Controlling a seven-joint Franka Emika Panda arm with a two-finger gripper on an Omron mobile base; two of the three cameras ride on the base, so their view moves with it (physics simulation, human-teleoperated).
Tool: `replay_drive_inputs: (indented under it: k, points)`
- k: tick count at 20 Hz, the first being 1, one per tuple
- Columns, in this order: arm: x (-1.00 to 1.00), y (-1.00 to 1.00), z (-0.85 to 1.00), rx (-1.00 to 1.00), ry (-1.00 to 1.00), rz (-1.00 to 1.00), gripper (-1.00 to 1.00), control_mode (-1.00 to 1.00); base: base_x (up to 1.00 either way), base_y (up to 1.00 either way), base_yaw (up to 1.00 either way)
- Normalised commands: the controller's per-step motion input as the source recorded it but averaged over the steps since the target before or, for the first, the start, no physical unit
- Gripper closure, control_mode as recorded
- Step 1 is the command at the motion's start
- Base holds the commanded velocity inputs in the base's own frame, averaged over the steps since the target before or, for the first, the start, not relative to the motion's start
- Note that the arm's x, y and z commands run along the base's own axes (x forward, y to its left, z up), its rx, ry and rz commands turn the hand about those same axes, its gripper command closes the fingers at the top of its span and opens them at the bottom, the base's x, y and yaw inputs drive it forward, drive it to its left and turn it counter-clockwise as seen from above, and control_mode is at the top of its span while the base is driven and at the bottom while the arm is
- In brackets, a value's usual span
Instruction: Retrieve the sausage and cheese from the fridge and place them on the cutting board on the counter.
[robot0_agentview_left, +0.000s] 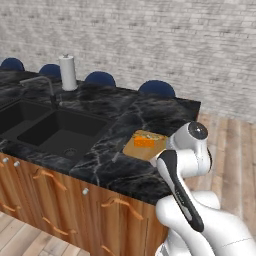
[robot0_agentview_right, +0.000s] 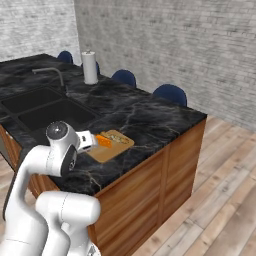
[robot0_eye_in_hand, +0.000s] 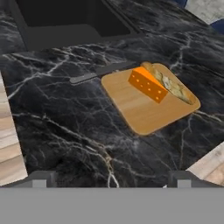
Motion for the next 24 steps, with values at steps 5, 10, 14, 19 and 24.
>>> replay_drive_inputs:
  k: [5, 10, 14, 19, 24]
  points:
    - [-0.56, 0.01, 0.27, 0.09, 0.03, -0.19, -1.00, -1.00, 0.00, 0.00, 0.00]
    - [-0.16, -0.01, 0.00, 0.00, 0.00, -0.02, -1.00, -1.00, 0.00, 0.00, 0.00]
    - [0.00, 0.00, 0.00, 0.00, 0.00, 0.00, -1.00, -1.00, 0.00, 0.00, 0.00]
    - [0.00, 0.00, 0.00, 0.00, 0.00, 0.00, -1.00, 1.00, 0.00, 0.00, 0.00]
    - [0.00, 0.00, 0.00, 0.00, 0.00, 0.00, -1.00, 1.00, -0.03, 0.00, 0.00]
